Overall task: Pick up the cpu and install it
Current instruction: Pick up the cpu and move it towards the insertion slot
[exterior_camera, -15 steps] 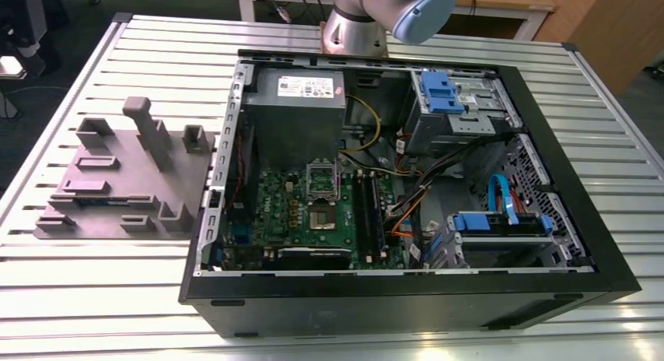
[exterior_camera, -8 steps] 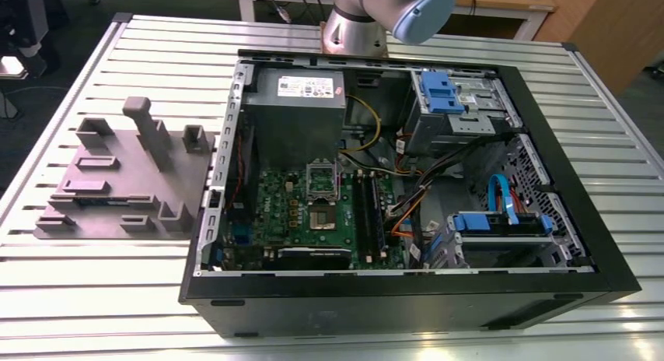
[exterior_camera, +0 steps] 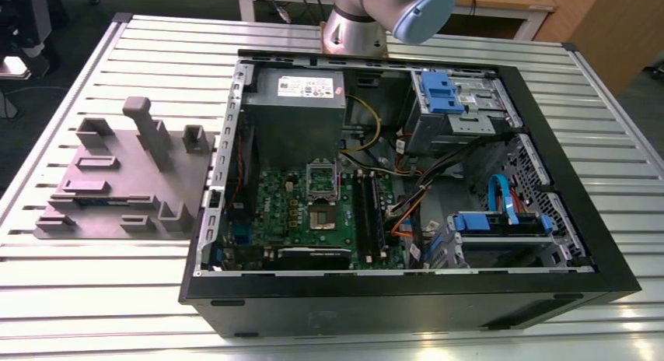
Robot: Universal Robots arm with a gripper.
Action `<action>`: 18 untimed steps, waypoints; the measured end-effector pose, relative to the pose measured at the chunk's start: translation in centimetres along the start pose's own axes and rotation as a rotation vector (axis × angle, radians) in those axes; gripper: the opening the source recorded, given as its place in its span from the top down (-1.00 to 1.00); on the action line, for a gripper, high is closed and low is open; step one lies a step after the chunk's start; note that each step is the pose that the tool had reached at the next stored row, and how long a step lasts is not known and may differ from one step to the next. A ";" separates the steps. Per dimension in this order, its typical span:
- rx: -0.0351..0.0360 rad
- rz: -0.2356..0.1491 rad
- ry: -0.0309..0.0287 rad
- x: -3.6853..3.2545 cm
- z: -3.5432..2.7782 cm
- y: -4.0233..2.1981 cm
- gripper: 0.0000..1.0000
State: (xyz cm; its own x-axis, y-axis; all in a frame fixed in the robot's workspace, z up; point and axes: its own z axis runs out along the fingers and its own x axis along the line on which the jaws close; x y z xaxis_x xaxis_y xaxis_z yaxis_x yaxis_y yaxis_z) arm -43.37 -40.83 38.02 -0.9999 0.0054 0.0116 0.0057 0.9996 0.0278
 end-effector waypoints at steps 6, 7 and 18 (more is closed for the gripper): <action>0.0000 0.000 0.0000 -0.17 0.00 0.00 0.05; 0.0000 0.000 0.0000 -0.26 0.00 0.00 0.05; 0.0000 0.000 0.0000 -0.54 0.01 0.00 0.05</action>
State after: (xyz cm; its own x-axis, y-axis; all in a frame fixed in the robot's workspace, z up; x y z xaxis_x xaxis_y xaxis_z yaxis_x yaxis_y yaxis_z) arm -42.83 -40.83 38.01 -0.9999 0.0054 0.0115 0.0057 0.9996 0.0278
